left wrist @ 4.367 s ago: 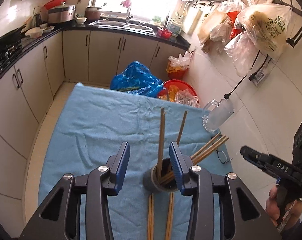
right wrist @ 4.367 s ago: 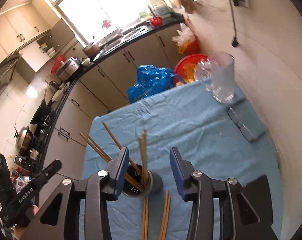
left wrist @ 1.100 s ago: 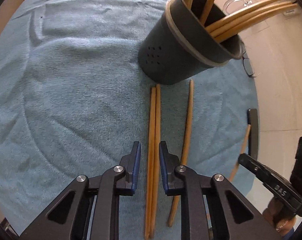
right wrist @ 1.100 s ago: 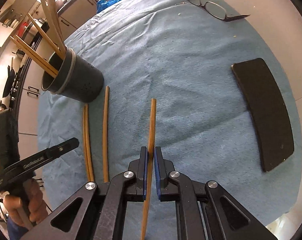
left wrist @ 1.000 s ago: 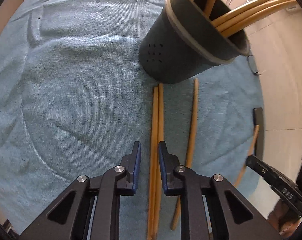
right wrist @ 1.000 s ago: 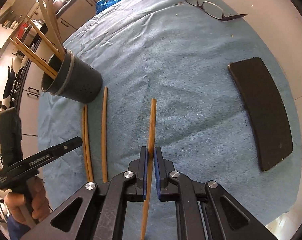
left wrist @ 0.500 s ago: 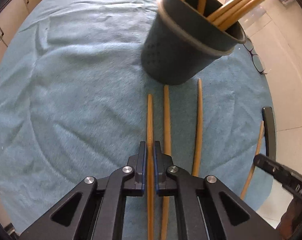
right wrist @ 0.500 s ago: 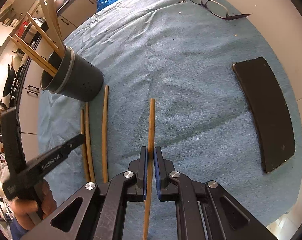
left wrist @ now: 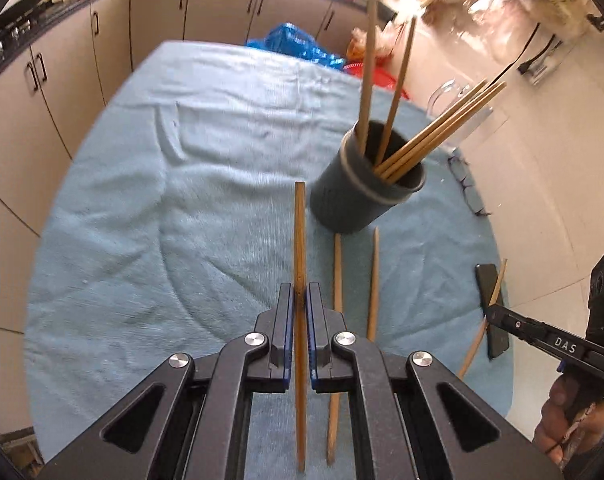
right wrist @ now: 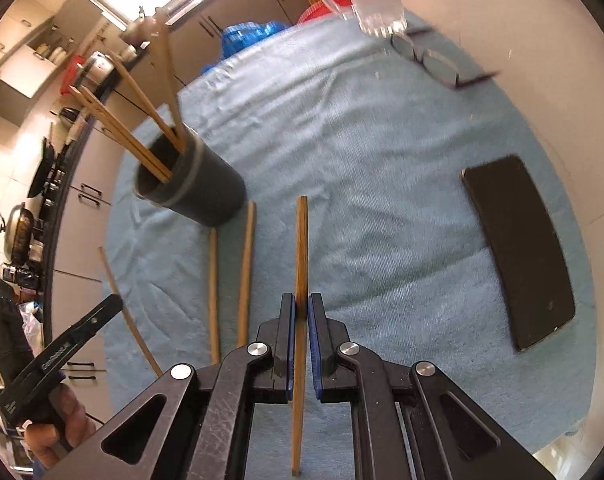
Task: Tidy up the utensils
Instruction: 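Lift both chopsticks upright and carry them over the black cup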
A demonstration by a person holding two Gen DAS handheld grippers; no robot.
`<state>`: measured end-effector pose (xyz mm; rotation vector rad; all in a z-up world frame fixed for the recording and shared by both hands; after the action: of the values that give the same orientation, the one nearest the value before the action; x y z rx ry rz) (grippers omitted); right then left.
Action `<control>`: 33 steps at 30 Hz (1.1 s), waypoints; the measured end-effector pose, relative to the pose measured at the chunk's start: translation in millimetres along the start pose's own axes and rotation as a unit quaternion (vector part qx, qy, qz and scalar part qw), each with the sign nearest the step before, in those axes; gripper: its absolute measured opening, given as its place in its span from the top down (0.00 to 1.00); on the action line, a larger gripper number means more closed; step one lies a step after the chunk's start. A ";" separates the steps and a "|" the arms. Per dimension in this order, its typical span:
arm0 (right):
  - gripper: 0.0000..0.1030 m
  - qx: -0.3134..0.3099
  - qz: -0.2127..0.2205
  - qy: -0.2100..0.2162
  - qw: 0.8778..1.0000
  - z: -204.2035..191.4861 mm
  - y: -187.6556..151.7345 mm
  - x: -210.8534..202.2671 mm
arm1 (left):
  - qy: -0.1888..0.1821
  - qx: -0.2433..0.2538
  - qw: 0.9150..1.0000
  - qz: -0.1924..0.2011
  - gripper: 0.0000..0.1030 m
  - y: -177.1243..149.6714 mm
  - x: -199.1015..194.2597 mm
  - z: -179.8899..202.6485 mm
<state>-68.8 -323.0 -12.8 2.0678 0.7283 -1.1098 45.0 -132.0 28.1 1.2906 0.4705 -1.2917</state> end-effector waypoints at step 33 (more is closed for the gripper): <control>0.94 -0.046 0.098 0.031 0.994 -40.4 17.4 -58.6 | 0.004 0.014 0.998 0.068 0.95 22.9 -63.2 16.6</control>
<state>-64.6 -311.9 59.5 2.0535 0.5804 -0.8899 39.6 -124.8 96.7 1.3287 0.3653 -1.1828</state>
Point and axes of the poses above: each gripper's, at about its wrist camera, not at the fingertips, and x roughly the way its jaws point, z to its right, y to its top, the point moved 10 cm from there along x, roughly the way its jaws point, and after that the axes turned 1 degree about -x, right-handed, at the moved point
